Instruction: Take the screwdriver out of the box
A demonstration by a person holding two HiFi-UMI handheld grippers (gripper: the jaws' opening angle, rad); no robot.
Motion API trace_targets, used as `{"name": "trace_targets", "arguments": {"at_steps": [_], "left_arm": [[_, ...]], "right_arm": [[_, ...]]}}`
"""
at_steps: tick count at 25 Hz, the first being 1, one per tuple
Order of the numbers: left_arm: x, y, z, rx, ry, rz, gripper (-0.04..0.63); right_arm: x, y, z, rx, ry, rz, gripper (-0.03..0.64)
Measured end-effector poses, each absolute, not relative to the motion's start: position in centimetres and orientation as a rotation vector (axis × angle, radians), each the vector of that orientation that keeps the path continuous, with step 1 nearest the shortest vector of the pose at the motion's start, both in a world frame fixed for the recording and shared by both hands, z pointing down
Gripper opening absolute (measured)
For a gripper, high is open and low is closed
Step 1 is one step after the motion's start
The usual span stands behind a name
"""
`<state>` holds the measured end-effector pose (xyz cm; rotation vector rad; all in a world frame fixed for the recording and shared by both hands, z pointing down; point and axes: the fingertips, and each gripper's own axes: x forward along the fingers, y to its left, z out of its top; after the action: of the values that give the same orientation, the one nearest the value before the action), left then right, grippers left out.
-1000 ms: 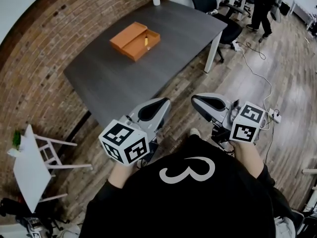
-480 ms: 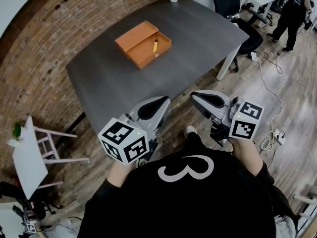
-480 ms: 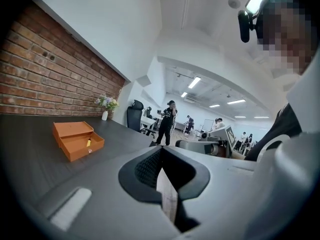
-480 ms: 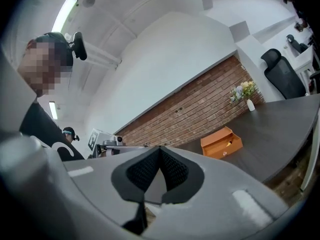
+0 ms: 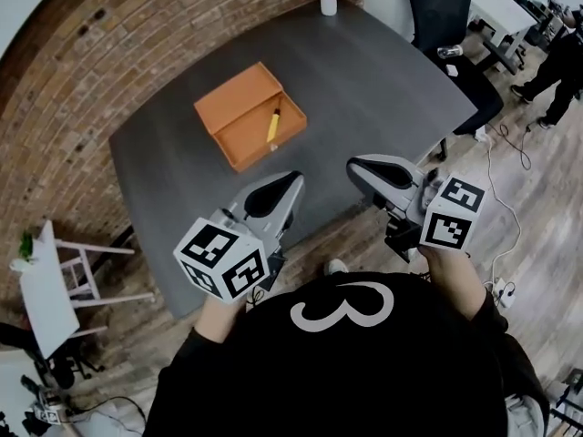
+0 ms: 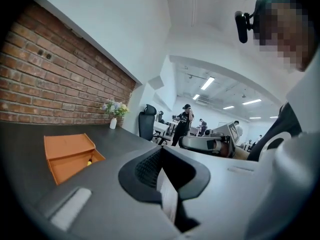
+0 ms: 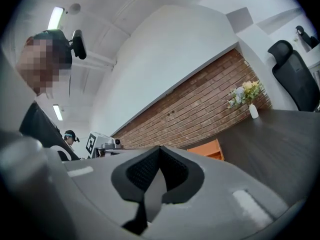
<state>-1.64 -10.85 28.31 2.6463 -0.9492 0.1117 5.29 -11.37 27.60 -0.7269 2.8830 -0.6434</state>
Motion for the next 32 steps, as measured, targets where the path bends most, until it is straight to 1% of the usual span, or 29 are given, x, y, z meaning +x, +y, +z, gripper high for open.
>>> {"name": "trace_targets", "arguments": {"at_steps": [4,8,14,21,32], "left_arm": [[-0.4,-13.6,26.3,2.719,-1.007,0.133,0.017],[-1.1,-15.7,25.8,2.738,-1.088,0.162,0.017],[-3.2,-20.3,27.4,2.654,-1.17,0.238,0.017],[-5.3,-26.2,30.6,2.565,-1.2,0.301,0.018],[-7.2,-32.9,38.3,2.406,-1.184,0.481,0.114]], "right_arm": [[6.2,-14.3,27.4,-0.681,2.904,-0.628,0.002],[6.2,-16.5,27.4,-0.649,2.92,-0.617,0.002],[5.6,-20.1,28.5,-0.631,2.946,-0.652,0.002],[4.6,-24.4,31.4,-0.633,2.948,-0.77,0.002],[4.1,-27.8,37.2,-0.64,2.923,-0.984,0.002]]}}
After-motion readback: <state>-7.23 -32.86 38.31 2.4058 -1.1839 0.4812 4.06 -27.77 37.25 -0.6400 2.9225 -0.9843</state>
